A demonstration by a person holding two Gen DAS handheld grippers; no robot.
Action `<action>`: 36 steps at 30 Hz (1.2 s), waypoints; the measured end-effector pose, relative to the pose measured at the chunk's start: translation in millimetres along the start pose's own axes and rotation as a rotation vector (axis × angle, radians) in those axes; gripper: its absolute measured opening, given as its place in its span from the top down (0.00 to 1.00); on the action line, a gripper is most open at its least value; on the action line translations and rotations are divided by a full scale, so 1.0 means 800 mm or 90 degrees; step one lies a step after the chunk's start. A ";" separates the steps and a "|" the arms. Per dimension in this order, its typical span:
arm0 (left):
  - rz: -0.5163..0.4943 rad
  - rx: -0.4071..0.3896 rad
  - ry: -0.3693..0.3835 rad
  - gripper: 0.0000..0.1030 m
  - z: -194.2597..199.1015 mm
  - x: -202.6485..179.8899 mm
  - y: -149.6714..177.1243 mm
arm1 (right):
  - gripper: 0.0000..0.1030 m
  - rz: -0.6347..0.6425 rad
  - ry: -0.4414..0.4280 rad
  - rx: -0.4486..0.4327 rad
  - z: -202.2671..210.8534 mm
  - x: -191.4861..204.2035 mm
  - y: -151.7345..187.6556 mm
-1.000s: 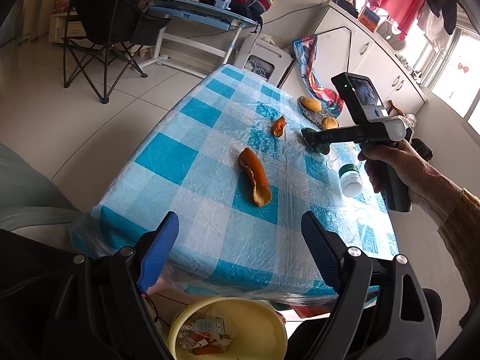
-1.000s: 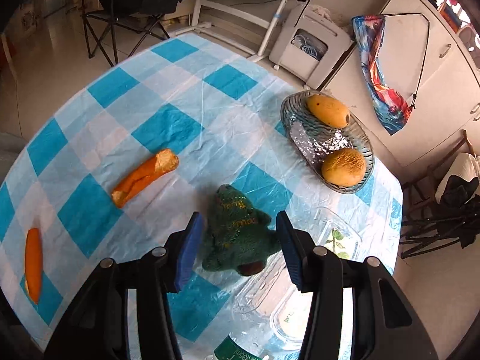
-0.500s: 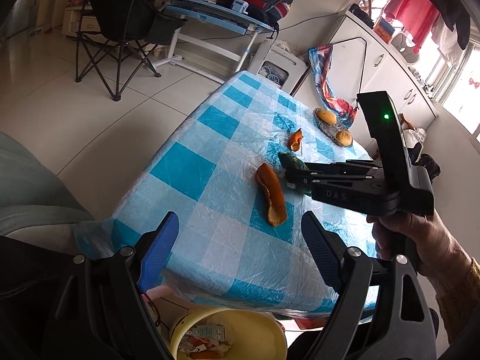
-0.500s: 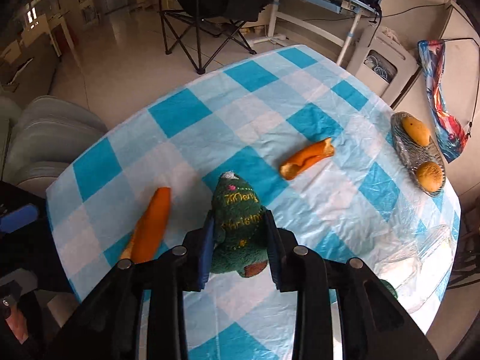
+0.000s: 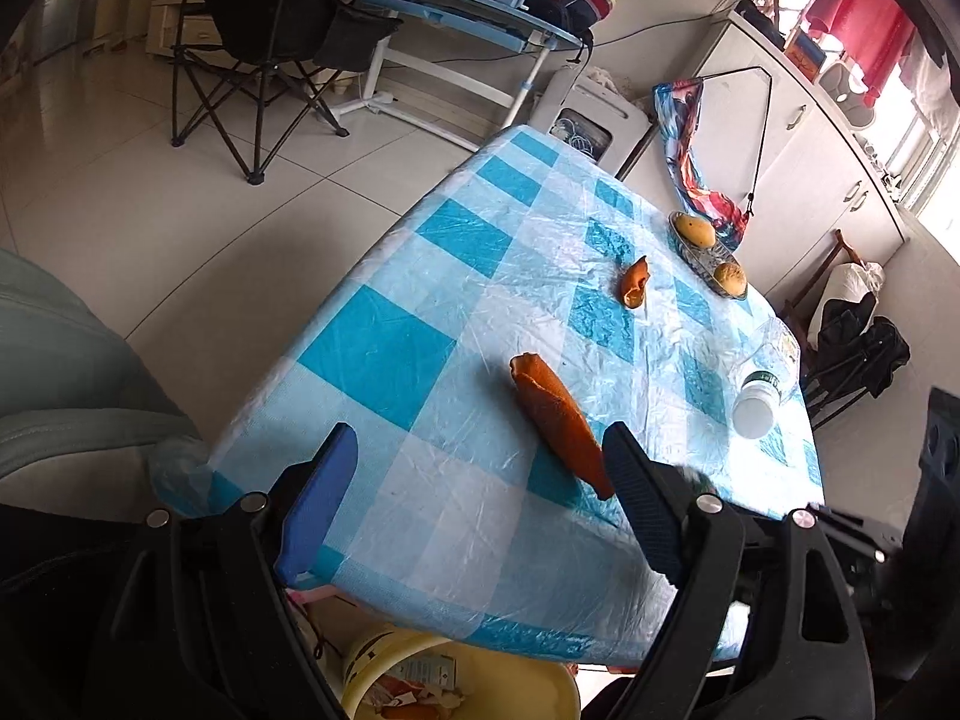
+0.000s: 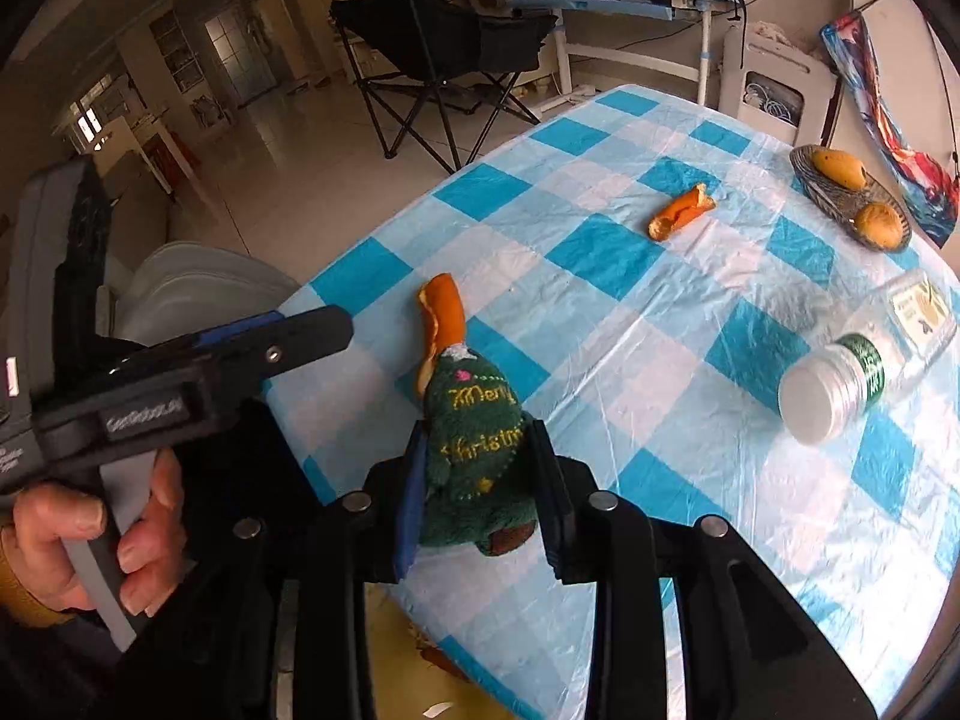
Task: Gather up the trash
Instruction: 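Grasp the long orange peel with the left gripper while the right carries the toy toward the bucket, then carry the toy and peel to the yellow bucket and open both grippers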
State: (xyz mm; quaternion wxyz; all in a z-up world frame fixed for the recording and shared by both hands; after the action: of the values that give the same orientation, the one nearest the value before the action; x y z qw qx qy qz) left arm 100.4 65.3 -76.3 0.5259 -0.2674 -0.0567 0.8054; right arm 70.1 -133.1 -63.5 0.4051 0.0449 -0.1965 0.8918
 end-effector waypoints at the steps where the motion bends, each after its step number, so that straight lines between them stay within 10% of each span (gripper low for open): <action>1: -0.007 -0.005 -0.004 0.22 -0.003 -0.009 -0.004 | 0.68 -0.009 -0.013 -0.004 0.005 0.006 0.017; 11: -0.090 0.002 -0.094 0.22 -0.052 -0.074 -0.021 | 0.67 -0.092 -0.093 0.016 -0.015 0.035 0.118; 16: -0.127 0.003 -0.134 0.43 -0.068 -0.082 -0.016 | 0.67 -0.070 -0.081 0.049 -0.033 0.049 0.123; 19: -0.132 0.000 -0.112 0.80 -0.066 -0.073 -0.016 | 0.67 -0.066 -0.075 0.064 -0.044 0.056 0.123; 36: -0.127 0.028 0.038 0.86 0.033 -0.025 0.066 | 0.66 -0.110 -0.044 0.036 -0.049 0.074 0.131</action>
State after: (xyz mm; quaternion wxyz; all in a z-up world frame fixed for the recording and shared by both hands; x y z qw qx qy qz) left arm 50.5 29.6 -66.3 0.6106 -0.2728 -0.0498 0.7418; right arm -43.8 -138.7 -118.0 0.4718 0.1038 -0.1802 0.8568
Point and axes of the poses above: each gripper's, at about its wrist camera, not at the fingertips, and z roughly against the way its jaws point, x to its left, y to its underside, the point moved 3 cm from there along -z, roughly the way its jaws point, and after that the axes turned 15 degrees about x, right-handed, at the moved point
